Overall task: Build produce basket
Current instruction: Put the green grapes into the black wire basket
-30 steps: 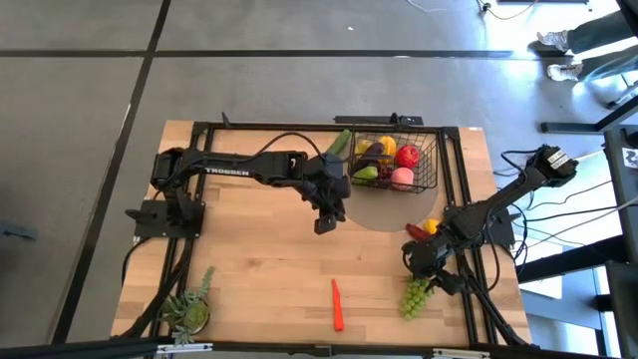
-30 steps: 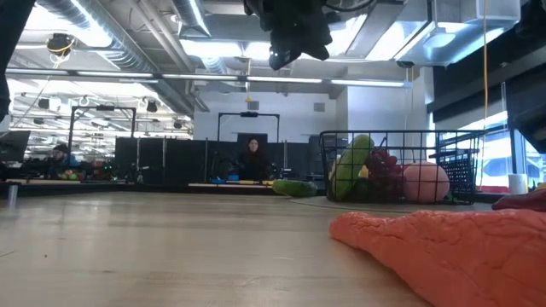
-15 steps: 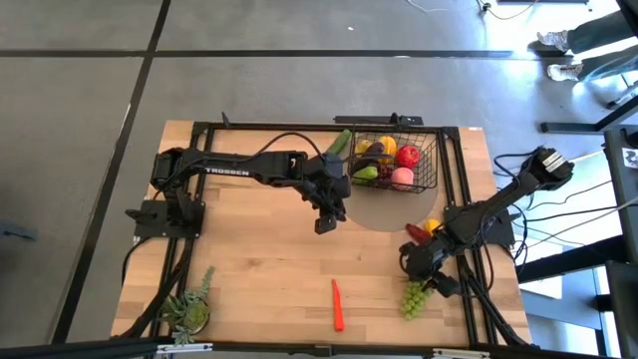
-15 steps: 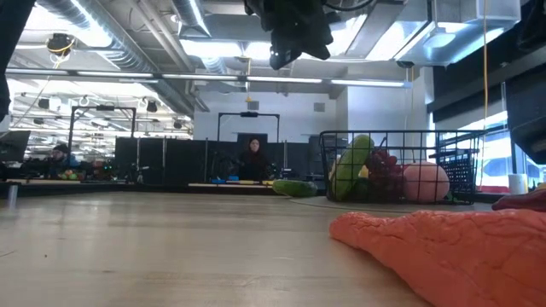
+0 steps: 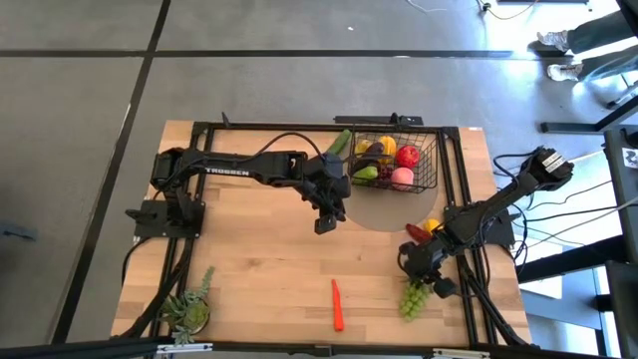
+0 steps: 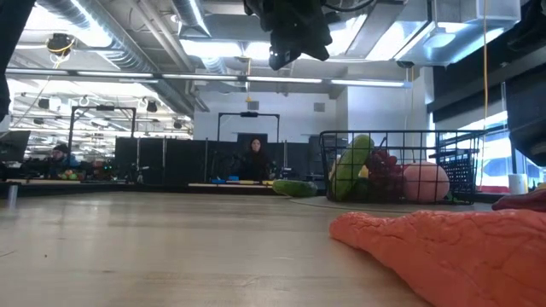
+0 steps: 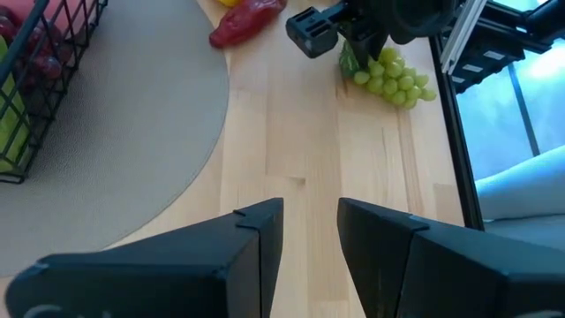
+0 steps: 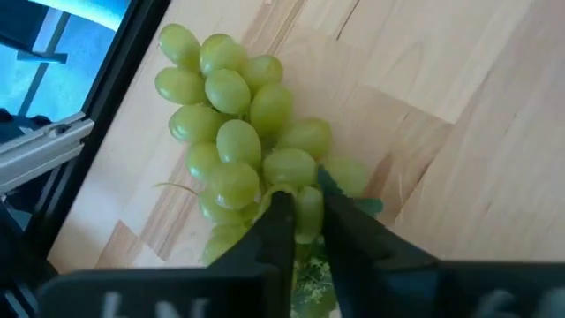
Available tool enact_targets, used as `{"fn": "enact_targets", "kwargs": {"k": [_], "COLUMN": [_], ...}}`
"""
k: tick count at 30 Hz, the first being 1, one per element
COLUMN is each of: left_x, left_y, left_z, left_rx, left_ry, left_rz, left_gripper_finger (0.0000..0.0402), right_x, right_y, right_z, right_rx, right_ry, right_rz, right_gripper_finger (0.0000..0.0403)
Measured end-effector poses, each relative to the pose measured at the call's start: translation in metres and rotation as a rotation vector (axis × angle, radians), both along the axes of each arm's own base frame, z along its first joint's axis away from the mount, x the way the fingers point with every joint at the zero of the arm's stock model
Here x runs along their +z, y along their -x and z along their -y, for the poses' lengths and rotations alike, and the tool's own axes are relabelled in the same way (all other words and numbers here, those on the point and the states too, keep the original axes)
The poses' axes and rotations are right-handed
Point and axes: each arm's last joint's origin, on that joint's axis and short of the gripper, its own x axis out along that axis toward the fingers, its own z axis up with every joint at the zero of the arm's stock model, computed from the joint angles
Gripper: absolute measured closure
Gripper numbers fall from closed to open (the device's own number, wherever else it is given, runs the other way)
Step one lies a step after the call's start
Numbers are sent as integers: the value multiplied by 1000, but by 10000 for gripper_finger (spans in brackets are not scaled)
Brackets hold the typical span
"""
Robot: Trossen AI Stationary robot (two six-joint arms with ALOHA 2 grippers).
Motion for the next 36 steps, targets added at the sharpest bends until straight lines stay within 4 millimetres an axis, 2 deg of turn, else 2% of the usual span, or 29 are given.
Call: {"fn": "enact_targets", "kwargs": {"k": [5, 14, 19, 29, 36], "left_x": [0, 0, 0, 0, 0], "left_y": [0, 0, 0, 0, 0], "left_z": [0, 0, 1, 1, 3], "left_rx": [0, -2, -13, -35, -60], "left_ry": [-1, 0, 1, -20, -38], "left_rz": [-1, -1, 1, 10, 17], "left_gripper_finger": [303, 303, 303, 303, 303], "right_x": [0, 9, 34, 86, 142], "right_y": [0, -1, -6, -2, -5], "right_z": [0, 0, -1, 8, 19], "right_rx": [-87, -238, -299, -384, -510], "right_ry": [-22, -81, -42, 221, 339], "right_rz": [-49, -122, -94, -158, -79], "right_gripper_finger": [397, 400, 401, 402, 403]}}
